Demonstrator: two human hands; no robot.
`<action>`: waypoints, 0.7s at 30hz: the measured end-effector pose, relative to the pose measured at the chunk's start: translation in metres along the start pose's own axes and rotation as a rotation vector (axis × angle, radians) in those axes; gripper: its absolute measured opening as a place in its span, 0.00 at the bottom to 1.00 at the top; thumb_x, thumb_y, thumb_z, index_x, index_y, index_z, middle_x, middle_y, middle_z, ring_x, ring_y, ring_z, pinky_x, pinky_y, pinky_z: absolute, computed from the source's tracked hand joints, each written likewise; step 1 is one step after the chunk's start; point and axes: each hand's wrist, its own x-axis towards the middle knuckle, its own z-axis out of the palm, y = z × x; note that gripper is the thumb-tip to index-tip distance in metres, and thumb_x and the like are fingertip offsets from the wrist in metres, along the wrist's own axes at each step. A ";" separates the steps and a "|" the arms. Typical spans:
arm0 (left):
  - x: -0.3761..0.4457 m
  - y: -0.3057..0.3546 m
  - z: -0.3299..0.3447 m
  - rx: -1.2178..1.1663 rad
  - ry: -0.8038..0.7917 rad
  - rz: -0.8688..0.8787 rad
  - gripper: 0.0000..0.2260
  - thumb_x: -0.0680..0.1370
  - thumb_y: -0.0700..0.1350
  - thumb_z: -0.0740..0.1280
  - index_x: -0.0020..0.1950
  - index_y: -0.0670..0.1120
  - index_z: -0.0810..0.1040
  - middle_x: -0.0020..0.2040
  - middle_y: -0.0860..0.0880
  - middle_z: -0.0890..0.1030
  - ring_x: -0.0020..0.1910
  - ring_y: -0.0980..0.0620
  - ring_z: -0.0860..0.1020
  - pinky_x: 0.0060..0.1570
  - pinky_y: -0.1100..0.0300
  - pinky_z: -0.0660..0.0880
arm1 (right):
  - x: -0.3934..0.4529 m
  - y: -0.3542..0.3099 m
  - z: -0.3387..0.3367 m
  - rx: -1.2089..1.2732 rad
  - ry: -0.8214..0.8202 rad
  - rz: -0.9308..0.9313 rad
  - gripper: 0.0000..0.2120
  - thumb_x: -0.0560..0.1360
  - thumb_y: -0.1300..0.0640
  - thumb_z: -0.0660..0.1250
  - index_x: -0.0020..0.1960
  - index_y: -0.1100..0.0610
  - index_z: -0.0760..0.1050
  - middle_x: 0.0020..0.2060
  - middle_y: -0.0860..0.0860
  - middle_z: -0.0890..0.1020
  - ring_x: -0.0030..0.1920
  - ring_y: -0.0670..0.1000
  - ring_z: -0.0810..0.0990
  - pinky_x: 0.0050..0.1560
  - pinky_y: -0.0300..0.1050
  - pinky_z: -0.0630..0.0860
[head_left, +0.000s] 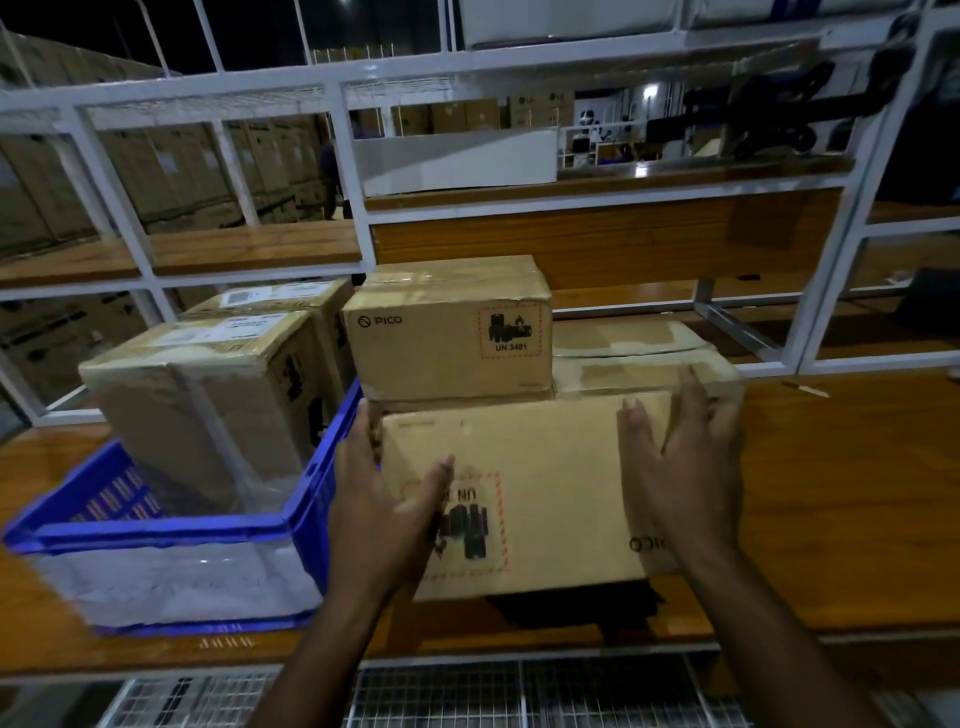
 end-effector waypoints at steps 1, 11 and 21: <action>-0.003 -0.003 0.001 -0.008 0.008 0.000 0.39 0.75 0.60 0.71 0.80 0.60 0.55 0.70 0.58 0.64 0.62 0.61 0.69 0.53 0.60 0.72 | -0.005 0.003 0.002 0.014 -0.008 0.002 0.31 0.77 0.32 0.54 0.75 0.46 0.61 0.69 0.51 0.59 0.66 0.58 0.67 0.52 0.50 0.71; -0.023 -0.046 0.014 0.179 -0.008 -0.182 0.23 0.72 0.72 0.63 0.54 0.56 0.74 0.54 0.53 0.67 0.53 0.51 0.75 0.46 0.51 0.78 | -0.044 0.041 0.030 -0.088 -0.090 0.026 0.17 0.76 0.39 0.63 0.52 0.51 0.64 0.51 0.50 0.65 0.51 0.51 0.69 0.39 0.45 0.70; -0.001 -0.033 0.031 0.454 -0.327 0.169 0.23 0.78 0.56 0.69 0.72 0.52 0.73 0.75 0.52 0.66 0.72 0.53 0.66 0.70 0.55 0.68 | -0.036 0.023 0.047 -0.431 -0.242 -0.282 0.08 0.76 0.49 0.66 0.53 0.48 0.79 0.57 0.46 0.78 0.60 0.47 0.73 0.67 0.52 0.66</action>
